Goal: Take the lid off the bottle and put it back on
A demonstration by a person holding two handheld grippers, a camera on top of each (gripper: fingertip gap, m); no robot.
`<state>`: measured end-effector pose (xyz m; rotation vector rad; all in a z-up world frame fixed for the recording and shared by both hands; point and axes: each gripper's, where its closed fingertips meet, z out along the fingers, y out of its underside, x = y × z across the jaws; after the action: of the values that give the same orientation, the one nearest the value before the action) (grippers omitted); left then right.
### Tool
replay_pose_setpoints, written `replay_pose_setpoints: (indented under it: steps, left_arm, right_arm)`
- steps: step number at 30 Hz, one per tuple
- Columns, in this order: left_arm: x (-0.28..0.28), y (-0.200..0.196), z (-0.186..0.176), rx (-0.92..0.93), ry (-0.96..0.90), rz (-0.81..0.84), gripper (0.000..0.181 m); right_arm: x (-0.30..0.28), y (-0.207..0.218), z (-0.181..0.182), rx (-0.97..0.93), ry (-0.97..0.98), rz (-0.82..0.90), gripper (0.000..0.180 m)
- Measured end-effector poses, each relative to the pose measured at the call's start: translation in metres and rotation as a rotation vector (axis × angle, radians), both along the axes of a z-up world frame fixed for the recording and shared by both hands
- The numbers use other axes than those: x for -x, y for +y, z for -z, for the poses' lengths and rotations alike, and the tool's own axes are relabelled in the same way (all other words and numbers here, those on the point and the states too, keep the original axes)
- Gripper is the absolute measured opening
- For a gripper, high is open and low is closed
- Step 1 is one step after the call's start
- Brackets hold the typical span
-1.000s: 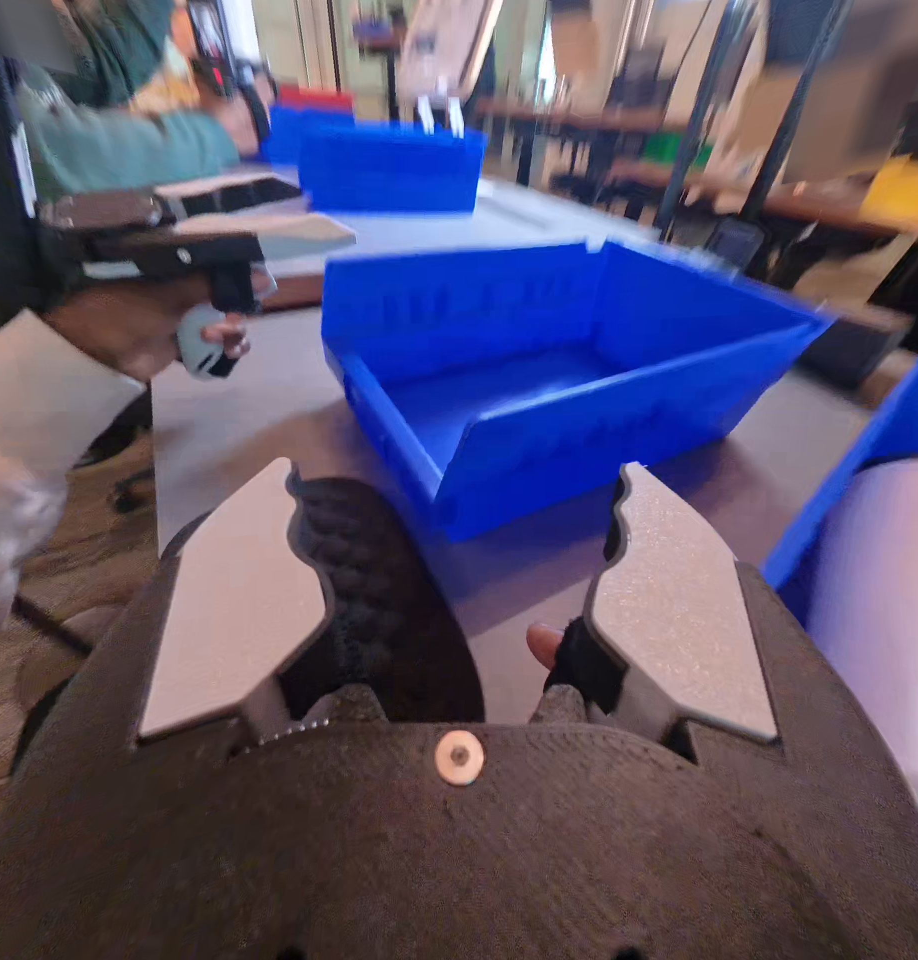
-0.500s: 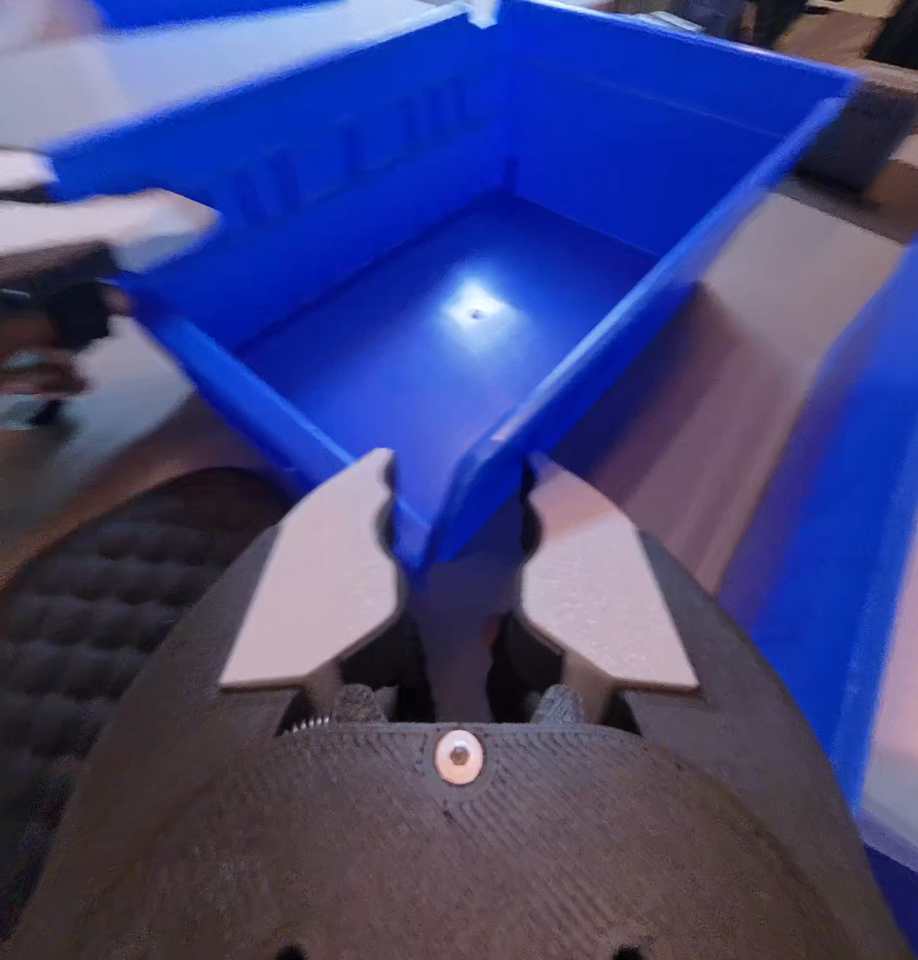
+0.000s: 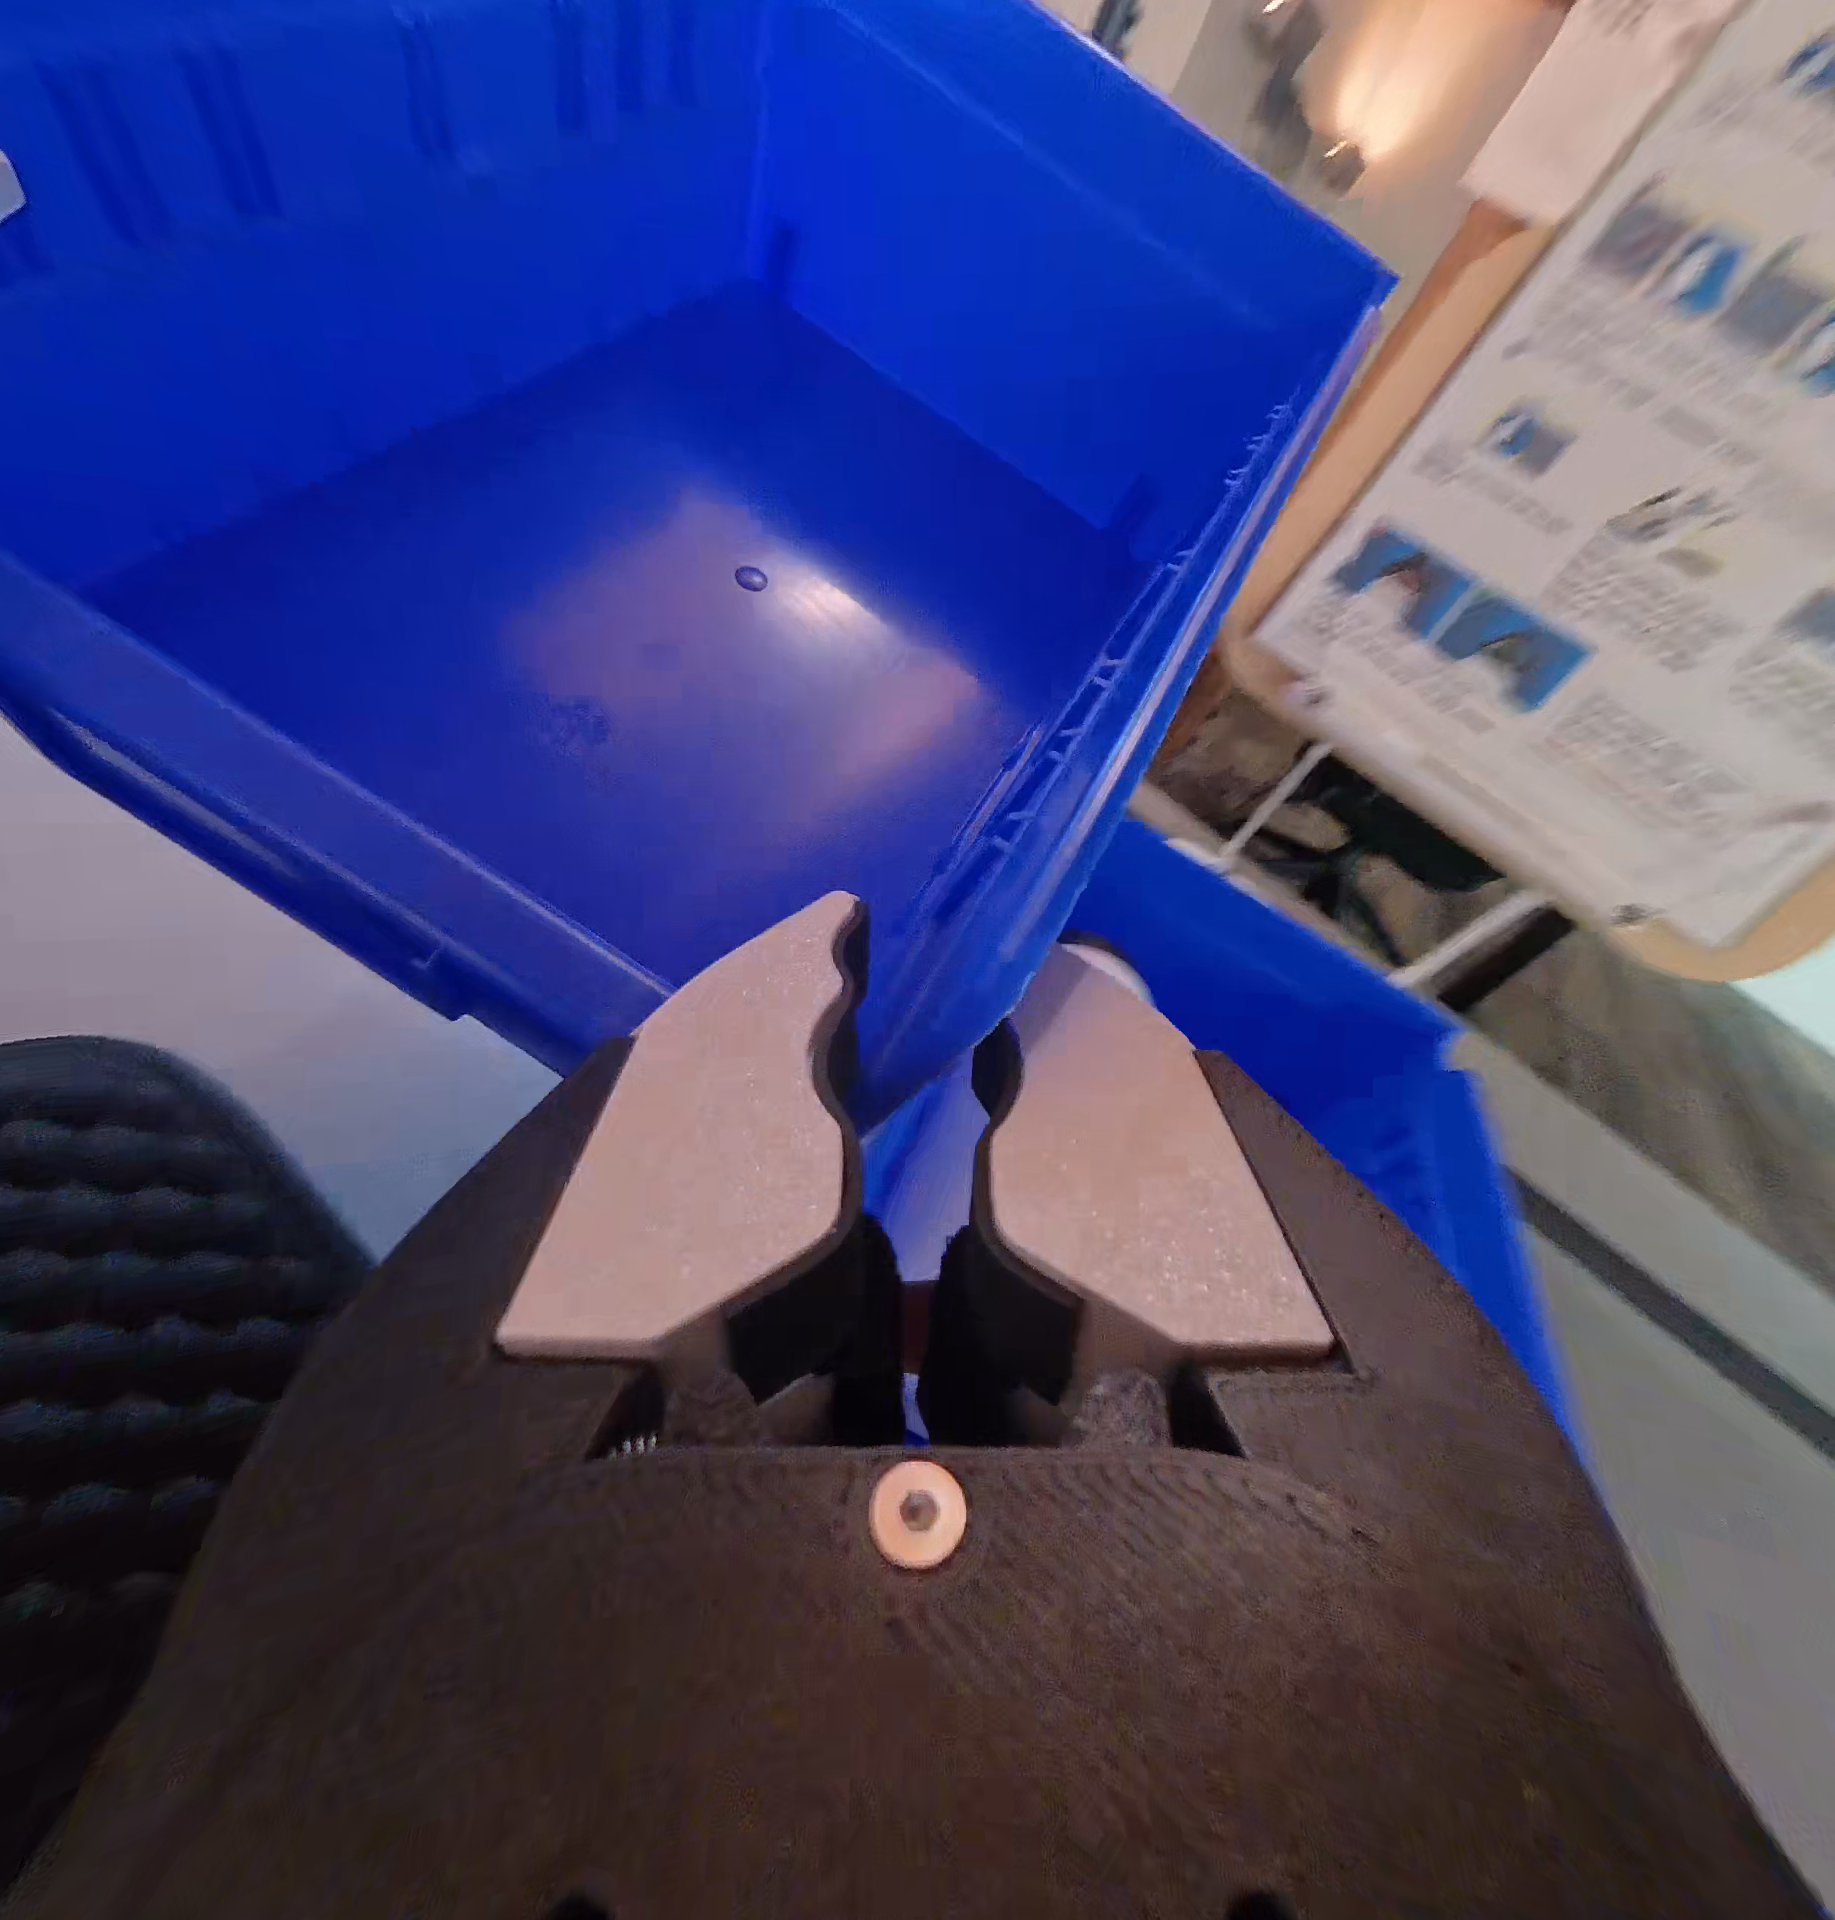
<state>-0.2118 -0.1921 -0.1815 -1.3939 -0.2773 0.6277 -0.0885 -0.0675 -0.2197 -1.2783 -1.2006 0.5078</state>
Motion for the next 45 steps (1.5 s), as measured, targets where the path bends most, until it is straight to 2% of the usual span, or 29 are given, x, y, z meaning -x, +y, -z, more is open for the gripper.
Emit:
replay_pose_setpoints:
  steps: [5, 11, 16, 21, 27, 34, 38, 42, 45]
  left_arm:
    - [-0.063, 0.074, -0.043, -0.047, 0.078, 0.167, 0.009]
    - [-0.163, 0.184, -0.058, -0.024, 0.120, 0.394, 0.011]
    - [-0.249, 0.260, -0.034, 0.080, 0.094, 0.570, 0.014]
    - [-0.322, 0.312, 0.013, 0.218, 0.041, 0.683, 0.018]
    - [-0.373, 0.341, 0.060, 0.369, 0.094, 0.710, 0.021]
    - [-0.389, 0.349, 0.099, 0.464, 0.125, 0.718, 0.023]
    - [-0.393, 0.349, 0.117, 0.487, 0.097, 0.777, 0.029]
    - [-0.399, 0.343, 0.133, 0.530, 0.083, 0.853, 0.039]
    - [-0.408, 0.334, 0.132, 0.543, 0.084, 0.918, 0.054]
  right_arm:
    - [-0.075, 0.058, -0.042, -0.102, 0.037, 0.177, 0.017]
    - [-0.194, 0.139, -0.056, -0.154, 0.056, 0.476, 0.013]
    - [-0.294, 0.189, -0.049, -0.145, 0.045, 0.661, 0.011]
    - [-0.373, 0.230, -0.015, -0.021, 0.021, 0.780, 0.009]
    - [-0.426, 0.261, 0.036, 0.100, -0.003, 0.812, 0.009]
    - [-0.442, 0.269, 0.084, 0.177, -0.016, 0.809, 0.010]
    - [-0.444, 0.272, 0.099, 0.191, -0.042, 0.798, 0.009]
    - [-0.447, 0.274, 0.098, 0.155, 0.014, 0.795, 0.008]
    - [-0.452, 0.275, 0.099, 0.136, 0.012, 0.806, 0.010]
